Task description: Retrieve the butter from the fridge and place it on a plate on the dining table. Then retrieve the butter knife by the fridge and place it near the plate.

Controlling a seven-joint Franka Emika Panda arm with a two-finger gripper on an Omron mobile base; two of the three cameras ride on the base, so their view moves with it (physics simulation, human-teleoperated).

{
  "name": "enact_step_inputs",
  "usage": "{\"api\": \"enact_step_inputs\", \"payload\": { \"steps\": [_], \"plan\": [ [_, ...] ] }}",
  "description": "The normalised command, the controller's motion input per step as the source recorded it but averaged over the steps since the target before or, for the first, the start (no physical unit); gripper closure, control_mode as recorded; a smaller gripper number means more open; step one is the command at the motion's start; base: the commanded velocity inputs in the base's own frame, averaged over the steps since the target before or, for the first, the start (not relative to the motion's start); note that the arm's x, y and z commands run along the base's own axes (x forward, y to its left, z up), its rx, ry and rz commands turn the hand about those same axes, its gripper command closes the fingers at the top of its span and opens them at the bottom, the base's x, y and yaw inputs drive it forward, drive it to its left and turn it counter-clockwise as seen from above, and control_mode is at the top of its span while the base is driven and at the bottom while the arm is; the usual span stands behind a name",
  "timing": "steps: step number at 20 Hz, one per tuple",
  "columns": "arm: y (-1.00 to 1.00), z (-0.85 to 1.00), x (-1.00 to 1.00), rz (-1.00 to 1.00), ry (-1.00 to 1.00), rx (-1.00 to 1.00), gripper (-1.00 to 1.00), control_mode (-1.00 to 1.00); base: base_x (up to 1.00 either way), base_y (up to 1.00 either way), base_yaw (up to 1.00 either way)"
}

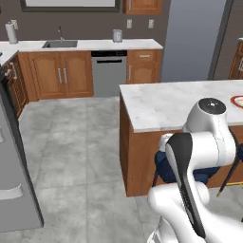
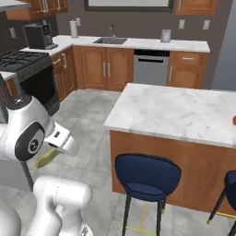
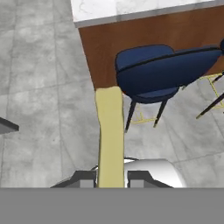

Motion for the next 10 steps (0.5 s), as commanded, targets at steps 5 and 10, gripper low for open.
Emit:
{"api": "enact_step_inputs", "payload": {
  "steps": [5, 10],
  "plan": [
    [0.0, 0.0, 0.0, 0.0, 0.0, 0.0, 1.0, 1.0, 0.0, -1.0, -0.26],
    [0.0, 0.0, 0.0, 0.0, 0.0, 0.0, 1.0, 1.0, 0.0, -1.0, -0.04]
  ]
}}
